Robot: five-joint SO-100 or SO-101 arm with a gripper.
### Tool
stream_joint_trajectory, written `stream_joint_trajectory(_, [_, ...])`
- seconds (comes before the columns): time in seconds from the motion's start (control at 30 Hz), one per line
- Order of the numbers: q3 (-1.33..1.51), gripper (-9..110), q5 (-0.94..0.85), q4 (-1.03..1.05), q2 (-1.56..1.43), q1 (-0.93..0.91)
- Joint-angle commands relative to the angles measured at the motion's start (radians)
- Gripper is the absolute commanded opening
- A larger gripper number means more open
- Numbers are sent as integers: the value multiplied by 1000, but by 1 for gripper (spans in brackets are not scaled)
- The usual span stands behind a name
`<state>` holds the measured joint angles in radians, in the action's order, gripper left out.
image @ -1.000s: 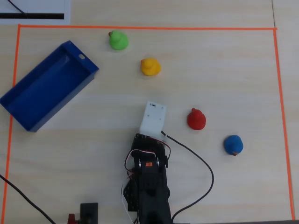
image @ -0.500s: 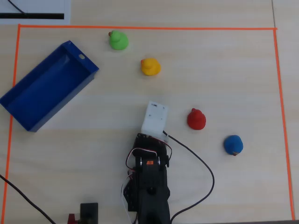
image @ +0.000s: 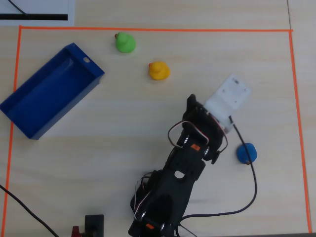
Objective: Grasp blue duck and put it into box.
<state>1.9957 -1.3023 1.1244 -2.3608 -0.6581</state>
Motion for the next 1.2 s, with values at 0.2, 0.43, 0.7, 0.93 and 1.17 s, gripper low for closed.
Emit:
stream_joint_trajectory(0.2, [-247,33,-241,-147,247,-390])
stream_joint_trajectory(0.43, [-75,34,-436,-324,299,-560])
stream_joint_trajectory(0.7, [276,35,-472,-741,362,-586])
stream_joint_trajectory(0.93, [414,35,-479,-897,403,-575])
stream_joint_trajectory(1.17, [413,35,-479,-974,456,-594])
